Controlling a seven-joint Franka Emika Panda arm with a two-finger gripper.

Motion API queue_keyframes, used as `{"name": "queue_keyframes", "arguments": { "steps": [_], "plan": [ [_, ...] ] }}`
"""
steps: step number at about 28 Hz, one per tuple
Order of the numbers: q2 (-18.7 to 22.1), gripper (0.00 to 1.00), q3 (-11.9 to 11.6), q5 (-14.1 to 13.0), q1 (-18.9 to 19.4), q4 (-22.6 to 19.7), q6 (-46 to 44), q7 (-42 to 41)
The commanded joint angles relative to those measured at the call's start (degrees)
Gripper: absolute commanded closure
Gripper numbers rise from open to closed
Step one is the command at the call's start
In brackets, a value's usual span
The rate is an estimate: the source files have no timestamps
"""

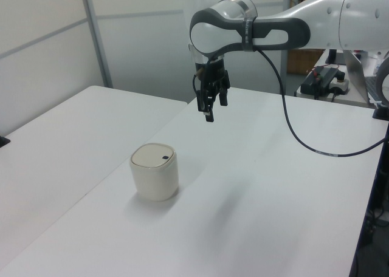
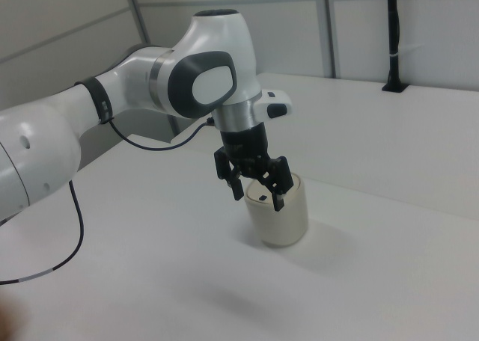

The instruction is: Open the trash can

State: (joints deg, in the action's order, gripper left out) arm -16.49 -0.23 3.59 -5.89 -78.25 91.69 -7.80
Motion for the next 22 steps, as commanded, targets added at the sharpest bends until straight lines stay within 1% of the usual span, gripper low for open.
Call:
{"name": "queue_keyframes", "arguments": {
  "steps": [1, 10, 12, 14, 18, 19, 21, 22],
  "plan": [
    [1.20, 0.00, -0.30, 0.46, 0.35, -1.03, -1.77, -1.25],
    [0.67, 0.01, -0.03, 0.46, 0.44, -1.03, -1.16, -0.99],
    [0.58, 0.11, 0.06, 0.46, 0.44, -1.03, -0.90, -1.17],
    [0.41, 0.25, 0.06, -0.16, 0.35, -1.03, -0.55, -1.43],
    [0.32, 0.57, 0.06, -0.60, 0.35, -0.85, 1.65, -1.43],
    [0.32, 0.76, 0.14, -1.29, 0.35, -0.85, 2.78, -1.43],
    [0.23, 0.96, 0.14, -2.53, 0.35, -0.85, 3.84, -1.43],
    [0.15, 1.00, 0.14, -2.97, 0.44, -0.85, 4.46, -1.43]
  ]
}}
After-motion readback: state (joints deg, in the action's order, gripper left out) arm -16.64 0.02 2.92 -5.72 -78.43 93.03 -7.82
